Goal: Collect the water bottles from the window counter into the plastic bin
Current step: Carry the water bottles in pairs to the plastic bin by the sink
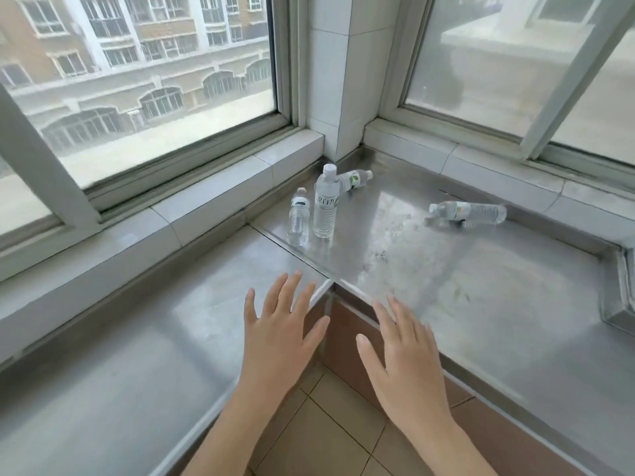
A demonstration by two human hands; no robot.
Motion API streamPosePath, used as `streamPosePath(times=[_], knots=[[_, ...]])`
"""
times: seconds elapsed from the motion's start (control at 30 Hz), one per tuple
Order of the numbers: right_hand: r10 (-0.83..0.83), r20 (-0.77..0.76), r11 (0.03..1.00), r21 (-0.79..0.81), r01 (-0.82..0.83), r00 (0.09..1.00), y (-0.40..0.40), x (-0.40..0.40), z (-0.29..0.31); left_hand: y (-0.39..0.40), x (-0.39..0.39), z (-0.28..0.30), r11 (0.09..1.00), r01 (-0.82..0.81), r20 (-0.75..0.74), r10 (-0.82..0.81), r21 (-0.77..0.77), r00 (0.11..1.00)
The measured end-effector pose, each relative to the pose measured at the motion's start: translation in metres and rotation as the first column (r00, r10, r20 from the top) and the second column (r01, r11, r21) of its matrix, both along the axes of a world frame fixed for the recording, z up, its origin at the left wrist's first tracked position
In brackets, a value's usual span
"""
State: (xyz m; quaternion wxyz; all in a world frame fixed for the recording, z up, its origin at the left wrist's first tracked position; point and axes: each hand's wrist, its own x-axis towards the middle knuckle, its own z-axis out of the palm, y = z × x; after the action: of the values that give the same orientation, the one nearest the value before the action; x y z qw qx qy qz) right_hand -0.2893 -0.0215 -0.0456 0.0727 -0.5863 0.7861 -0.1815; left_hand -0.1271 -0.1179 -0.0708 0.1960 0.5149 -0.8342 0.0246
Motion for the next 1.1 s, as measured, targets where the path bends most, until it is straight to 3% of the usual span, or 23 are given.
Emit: streamPosePath(times=[0.2, 0.57, 0.8, 1.1], knots=[[0.064, 0.049, 0.998, -0.002, -0.064, 0.997, -0.114, -0.04, -0.011, -0.094, -0.032, -0.013, 0.995, -0.079, 0.016, 0.078, 0.061, 0.997], [0.152, 0.353, 0.978, 0.08, -0.192, 0.923, -0.324, -0.108, -0.051, -0.289, -0.107, -0.055, 0.93, -0.261, 0.048, 0.257, 0.259, 0.965], [0.096, 0.502, 0.969, 0.152, -0.197, 0.86, -0.393, -0.118, -0.088, -0.368, -0.129, -0.088, 0.7, -0.383, 0.159, 0.365, 0.602, 0.917], [-0.015, 0.773, 0.988, 0.11, -0.11, 0.634, -0.407, -0.116, -0.102, -0.385, -0.132, -0.099, 0.535, -0.298, -0.095, 0.587, 0.79, 0.804]])
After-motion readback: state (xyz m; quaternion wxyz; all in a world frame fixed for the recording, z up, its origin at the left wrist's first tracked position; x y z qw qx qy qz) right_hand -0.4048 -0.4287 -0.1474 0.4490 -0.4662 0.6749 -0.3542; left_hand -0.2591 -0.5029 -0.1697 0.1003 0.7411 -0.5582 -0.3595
